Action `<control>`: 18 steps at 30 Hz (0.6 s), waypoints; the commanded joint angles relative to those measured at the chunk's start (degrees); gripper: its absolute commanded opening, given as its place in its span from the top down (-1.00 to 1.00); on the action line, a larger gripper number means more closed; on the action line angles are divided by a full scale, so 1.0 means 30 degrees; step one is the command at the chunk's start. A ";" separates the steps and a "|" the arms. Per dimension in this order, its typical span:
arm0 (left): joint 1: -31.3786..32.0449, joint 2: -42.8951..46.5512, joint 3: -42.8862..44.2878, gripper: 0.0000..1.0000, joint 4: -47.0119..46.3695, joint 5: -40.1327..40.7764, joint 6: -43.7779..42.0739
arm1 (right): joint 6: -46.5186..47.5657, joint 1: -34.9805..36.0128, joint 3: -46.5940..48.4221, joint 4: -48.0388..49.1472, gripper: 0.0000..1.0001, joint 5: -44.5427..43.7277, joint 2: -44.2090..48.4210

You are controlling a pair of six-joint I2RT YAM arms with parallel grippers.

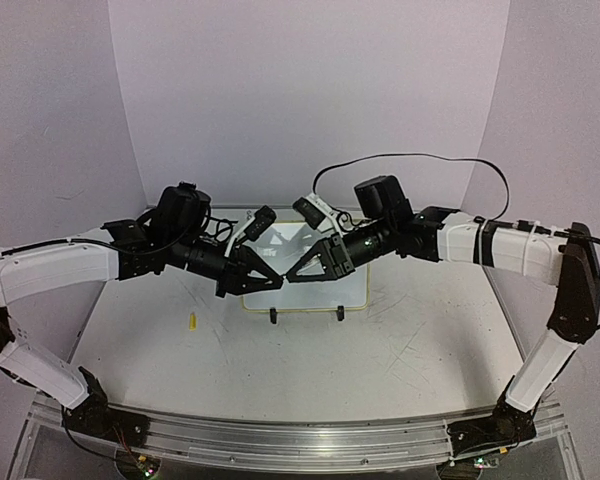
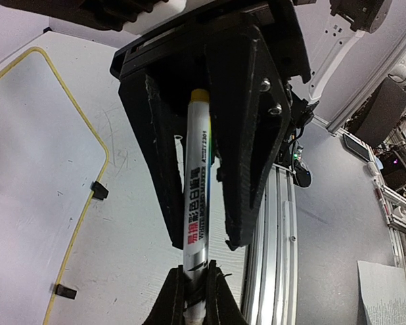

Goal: Write a sentence on the whiteboard
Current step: Pass from the left arm to the right

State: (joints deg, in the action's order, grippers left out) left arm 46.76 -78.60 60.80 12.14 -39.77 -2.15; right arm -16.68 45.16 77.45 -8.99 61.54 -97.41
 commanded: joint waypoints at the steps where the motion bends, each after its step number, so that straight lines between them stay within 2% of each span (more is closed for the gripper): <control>1: -0.0023 -0.0092 0.0963 1.00 -0.0002 -0.0410 -0.0426 | -0.0148 0.0327 0.0742 0.0743 0.56 0.0486 -0.0346; 11: -0.0031 -0.0165 0.0941 1.00 -0.0025 -0.0466 -0.0425 | -0.0682 0.0443 0.0711 0.1501 0.73 0.0305 -0.0372; 18: -0.0026 0.0009 0.0793 1.00 0.0001 -0.0336 -0.0382 | -0.1143 0.0440 0.0574 0.2048 0.62 -0.0365 -0.0121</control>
State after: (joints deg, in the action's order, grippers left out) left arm 46.72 -78.85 61.06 12.60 -40.47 -3.01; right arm -18.92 46.04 77.47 -7.05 60.85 -98.48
